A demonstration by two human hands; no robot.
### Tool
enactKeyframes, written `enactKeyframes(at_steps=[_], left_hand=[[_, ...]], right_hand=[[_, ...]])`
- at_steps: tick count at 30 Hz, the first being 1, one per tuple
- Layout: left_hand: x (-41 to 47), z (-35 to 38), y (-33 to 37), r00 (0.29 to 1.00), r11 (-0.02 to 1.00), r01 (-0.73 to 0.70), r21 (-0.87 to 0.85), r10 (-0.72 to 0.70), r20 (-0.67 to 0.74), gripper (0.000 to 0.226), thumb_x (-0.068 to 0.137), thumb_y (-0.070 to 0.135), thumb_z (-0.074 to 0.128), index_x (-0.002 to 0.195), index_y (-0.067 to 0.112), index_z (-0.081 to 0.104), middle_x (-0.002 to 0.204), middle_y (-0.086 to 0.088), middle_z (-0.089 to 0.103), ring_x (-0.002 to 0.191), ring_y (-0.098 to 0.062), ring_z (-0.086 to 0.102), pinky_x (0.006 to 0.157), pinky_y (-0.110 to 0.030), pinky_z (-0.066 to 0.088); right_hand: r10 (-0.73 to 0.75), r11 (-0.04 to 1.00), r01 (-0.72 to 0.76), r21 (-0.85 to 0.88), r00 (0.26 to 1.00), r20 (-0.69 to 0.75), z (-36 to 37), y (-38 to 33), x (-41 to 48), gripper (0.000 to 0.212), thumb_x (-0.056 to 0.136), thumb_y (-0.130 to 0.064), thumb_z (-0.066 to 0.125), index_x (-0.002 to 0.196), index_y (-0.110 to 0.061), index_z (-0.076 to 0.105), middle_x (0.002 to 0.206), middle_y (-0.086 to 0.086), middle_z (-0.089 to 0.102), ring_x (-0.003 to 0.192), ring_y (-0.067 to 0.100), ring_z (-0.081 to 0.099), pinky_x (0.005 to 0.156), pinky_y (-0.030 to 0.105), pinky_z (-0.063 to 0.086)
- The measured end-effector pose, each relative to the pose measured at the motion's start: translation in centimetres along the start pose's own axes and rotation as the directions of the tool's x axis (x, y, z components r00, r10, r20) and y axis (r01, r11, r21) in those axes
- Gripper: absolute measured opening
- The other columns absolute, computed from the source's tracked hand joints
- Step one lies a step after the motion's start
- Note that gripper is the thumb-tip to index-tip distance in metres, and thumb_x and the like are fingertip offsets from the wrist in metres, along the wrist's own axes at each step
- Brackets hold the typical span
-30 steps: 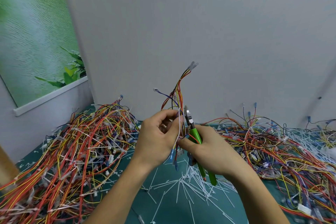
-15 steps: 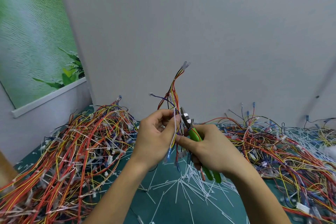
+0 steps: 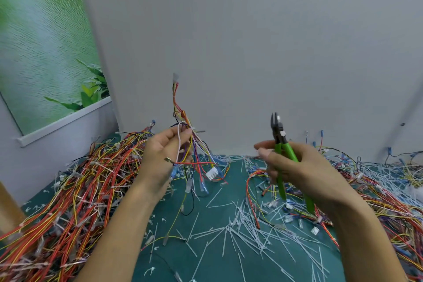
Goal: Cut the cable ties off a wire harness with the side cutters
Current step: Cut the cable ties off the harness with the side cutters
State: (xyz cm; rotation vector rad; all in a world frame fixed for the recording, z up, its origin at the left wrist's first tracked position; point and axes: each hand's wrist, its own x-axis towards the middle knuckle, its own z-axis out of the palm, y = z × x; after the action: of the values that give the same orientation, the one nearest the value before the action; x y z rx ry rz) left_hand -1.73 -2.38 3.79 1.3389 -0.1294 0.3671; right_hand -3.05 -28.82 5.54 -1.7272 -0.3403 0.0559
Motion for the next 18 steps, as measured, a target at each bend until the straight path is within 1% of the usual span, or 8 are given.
enactKeyframes(at_steps=[3, 5, 8, 10, 12, 14, 16, 18], left_hand=[[0.0, -0.3, 0.0, 0.999, 1.000, 0.019, -0.020, -0.018, 0.040, 0.016, 0.095, 0.017, 0.066, 0.094, 0.002, 0.071, 0.073, -0.012, 0.055, 0.061, -0.020, 0.048, 0.055, -0.028, 0.043], [-0.2, 0.1, -0.1, 0.998, 1.000, 0.020, -0.002, -0.020, 0.052, 0.020, 0.088, 0.021, 0.072, 0.092, 0.002, 0.075, 0.074, -0.016, 0.059, 0.063, -0.022, 0.049, 0.059, -0.030, 0.041], [-0.8, 1.7, -0.5, 0.999, 0.996, -0.018, 0.092, 0.014, 0.050, 0.021, 0.079, 0.024, 0.079, 0.088, 0.005, 0.080, 0.066, -0.014, 0.063, 0.055, -0.015, 0.051, 0.052, -0.020, 0.044], [-1.5, 3.0, -1.1, 0.997, 0.985, -0.064, 0.160, 0.054, 0.063, 0.015, 0.081, 0.018, 0.080, 0.090, 0.006, 0.081, 0.062, -0.008, 0.065, 0.053, -0.012, 0.051, 0.051, -0.019, 0.044], [-2.0, 3.7, -1.4, 0.992, 0.977, -0.078, 0.196, 0.058, 0.109, 0.009, 0.087, 0.014, 0.076, 0.092, 0.009, 0.082, 0.073, -0.006, 0.075, 0.062, -0.011, 0.061, 0.059, -0.019, 0.051], [-2.3, 3.7, -1.3, 0.978, 0.971, -0.058, 0.230, 0.009, 0.209, 0.013, 0.094, 0.012, 0.068, 0.095, 0.014, 0.081, 0.081, -0.006, 0.077, 0.069, -0.012, 0.066, 0.062, -0.021, 0.053], [-2.0, 3.1, -0.7, 0.957, 0.982, -0.014, 0.190, -0.042, 0.285, 0.017, 0.098, 0.009, 0.061, 0.103, 0.012, 0.078, 0.093, -0.009, 0.079, 0.073, -0.017, 0.068, 0.061, -0.024, 0.054], [-1.4, 1.9, 0.0, 0.972, 0.985, -0.036, 0.166, -0.004, 0.236, 0.017, 0.099, 0.009, 0.060, 0.103, 0.007, 0.076, 0.098, -0.008, 0.079, 0.074, -0.020, 0.071, 0.059, -0.025, 0.056]], right_hand=[[-0.049, 0.997, 0.057, 0.060, 0.991, -0.127, 0.3, 0.1, 0.3, 0.042, 0.071, -0.051, 0.082, 0.100, -0.021, 0.078, 0.072, 0.000, 0.067, 0.069, 0.017, 0.066, 0.068, 0.026, 0.060], [-0.070, 0.996, 0.078, 0.038, 0.983, -0.171, 1.2, 0.0, 0.4, 0.047, 0.069, -0.052, 0.079, 0.100, -0.017, 0.075, 0.076, -0.003, 0.072, 0.071, 0.013, 0.070, 0.065, 0.022, 0.057], [-0.073, 0.997, 0.070, -0.031, 0.992, -0.099, 3.0, -0.4, 0.1, 0.055, 0.068, -0.057, 0.080, 0.102, -0.015, 0.068, 0.091, -0.009, 0.078, 0.086, 0.009, 0.076, 0.070, 0.025, 0.056], [-0.044, 0.998, 0.043, -0.052, 0.999, -0.021, 4.1, -0.6, 0.0, 0.058, 0.066, -0.055, 0.085, 0.101, -0.014, 0.063, 0.092, -0.013, 0.078, 0.080, 0.002, 0.074, 0.067, 0.019, 0.053], [-0.041, 0.994, 0.042, -0.102, 0.999, 0.007, 4.8, -0.2, 0.0, 0.053, 0.070, -0.042, 0.092, 0.098, -0.011, 0.060, 0.076, -0.012, 0.070, 0.063, 0.002, 0.064, 0.056, 0.013, 0.048], [-0.057, 0.995, 0.053, -0.086, 0.998, -0.036, 4.9, 0.3, 0.3, 0.031, 0.080, -0.013, 0.087, 0.093, -0.007, 0.059, 0.067, -0.010, 0.065, 0.057, 0.004, 0.059, 0.051, 0.013, 0.046], [-0.021, 0.999, 0.025, 0.037, 0.995, -0.097, 4.5, 0.4, 0.6, 0.015, 0.090, 0.004, 0.067, 0.089, -0.009, 0.059, 0.075, -0.001, 0.074, 0.060, 0.007, 0.064, 0.050, 0.017, 0.049], [0.003, 0.983, 0.025, 0.182, 0.989, -0.151, 3.7, 0.2, 0.9, 0.016, 0.095, 0.003, 0.056, 0.091, -0.011, 0.062, 0.086, 0.007, 0.077, 0.064, 0.014, 0.063, 0.052, 0.025, 0.052]])
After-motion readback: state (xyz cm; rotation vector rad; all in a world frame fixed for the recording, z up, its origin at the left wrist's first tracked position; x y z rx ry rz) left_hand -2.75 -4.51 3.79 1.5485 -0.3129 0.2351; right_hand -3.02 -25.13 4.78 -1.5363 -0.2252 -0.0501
